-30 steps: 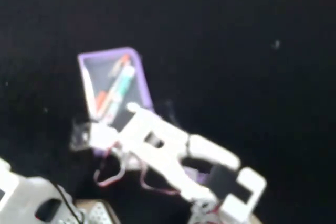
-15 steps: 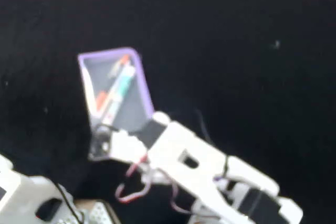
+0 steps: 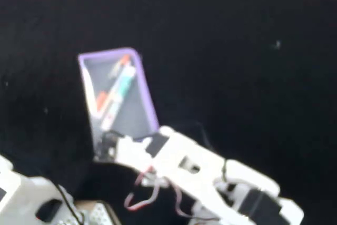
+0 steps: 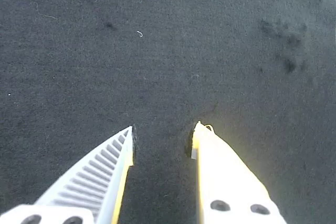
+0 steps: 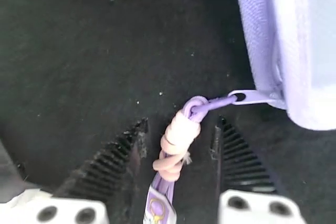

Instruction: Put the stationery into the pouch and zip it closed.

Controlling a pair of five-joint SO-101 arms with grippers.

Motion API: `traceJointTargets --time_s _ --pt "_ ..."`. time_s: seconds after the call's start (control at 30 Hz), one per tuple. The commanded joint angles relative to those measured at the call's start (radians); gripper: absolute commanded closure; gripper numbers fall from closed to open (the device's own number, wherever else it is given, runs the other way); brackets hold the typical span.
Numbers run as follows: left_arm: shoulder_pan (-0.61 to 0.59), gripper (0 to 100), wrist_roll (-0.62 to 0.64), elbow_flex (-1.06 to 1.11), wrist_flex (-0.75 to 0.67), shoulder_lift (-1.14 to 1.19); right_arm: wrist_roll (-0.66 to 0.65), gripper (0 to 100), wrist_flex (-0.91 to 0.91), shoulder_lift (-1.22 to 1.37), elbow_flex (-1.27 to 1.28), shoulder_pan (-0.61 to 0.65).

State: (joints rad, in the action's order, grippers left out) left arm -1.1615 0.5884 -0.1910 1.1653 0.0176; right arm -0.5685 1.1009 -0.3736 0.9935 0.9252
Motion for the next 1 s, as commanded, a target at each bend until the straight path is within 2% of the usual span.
traceJointTargets --time_s 0.0,0.23,0.43,0.63,0.7,0.97 --pt "0.012 81 0.003 -0.038 0.003 -0.011 -0.002 80.4 -0.052 -0.039 0.021 -0.031" --pt "0.012 81 0.003 -0.038 0.003 -0.011 -0.025 81.2 -0.066 -0.039 0.033 -0.176" --pt "0.012 81 0.003 -0.03 0.003 -0.011 -0.044 94.5 -0.064 -0.039 0.035 -0.175" --pt "0.013 81 0.003 -0.012 -0.005 -0.011 -0.046 95.0 -0.072 0.012 0.042 -0.175" --pt "0.013 81 0.003 -0.012 -0.005 -0.011 -0.046 98.3 -0.08 0.056 0.031 -0.175" --pt "0.024 81 0.003 -0.012 -0.005 -0.011 -0.041 98.7 -0.069 0.139 -0.111 -0.18"
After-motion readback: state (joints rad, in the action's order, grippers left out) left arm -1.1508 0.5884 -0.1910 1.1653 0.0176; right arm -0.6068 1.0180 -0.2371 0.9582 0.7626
